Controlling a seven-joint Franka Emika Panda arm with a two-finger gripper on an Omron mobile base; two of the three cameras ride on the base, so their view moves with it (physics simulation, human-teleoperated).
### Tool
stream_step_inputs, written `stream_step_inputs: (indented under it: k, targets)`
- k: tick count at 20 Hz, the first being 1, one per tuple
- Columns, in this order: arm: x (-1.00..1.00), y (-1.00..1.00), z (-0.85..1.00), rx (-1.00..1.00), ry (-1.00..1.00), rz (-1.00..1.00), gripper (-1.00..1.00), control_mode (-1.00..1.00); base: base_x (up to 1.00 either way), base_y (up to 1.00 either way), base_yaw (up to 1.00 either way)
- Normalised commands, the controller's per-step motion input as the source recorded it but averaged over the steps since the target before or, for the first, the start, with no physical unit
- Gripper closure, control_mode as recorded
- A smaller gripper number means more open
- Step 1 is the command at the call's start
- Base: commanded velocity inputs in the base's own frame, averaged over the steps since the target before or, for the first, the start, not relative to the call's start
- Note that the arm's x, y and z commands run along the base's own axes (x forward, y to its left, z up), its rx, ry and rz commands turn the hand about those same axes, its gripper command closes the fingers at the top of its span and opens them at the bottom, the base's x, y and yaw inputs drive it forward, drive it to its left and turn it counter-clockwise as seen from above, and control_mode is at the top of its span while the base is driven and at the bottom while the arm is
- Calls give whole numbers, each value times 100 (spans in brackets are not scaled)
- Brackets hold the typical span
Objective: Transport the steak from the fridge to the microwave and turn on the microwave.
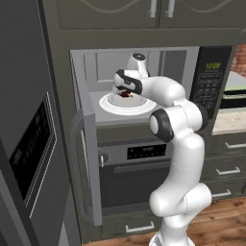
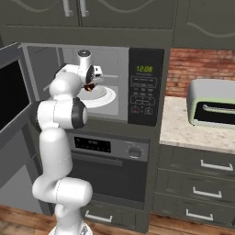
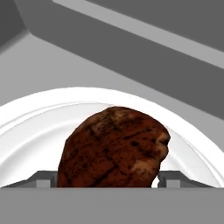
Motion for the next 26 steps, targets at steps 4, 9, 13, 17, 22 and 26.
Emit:
stream_step_inputs:
  k: [4,9,13,17,22,26]
  targets:
    - [-8,0,-21,0,0,0,-100,-100,0,0,0]
    - [-6,0,-7,0,0,0,-100,-100,0,0,0]
    - [-7,0,0,3,0,0,-100,-100,0,0,0]
    - [-15,0,0,5,0,0,-100,-100,0,0,0]
    - [-25,0,0,7,-1,0,-100,-100,0,0,0]
    - [-29,0,1,8,-11,0,-100,-100,0,0,0]
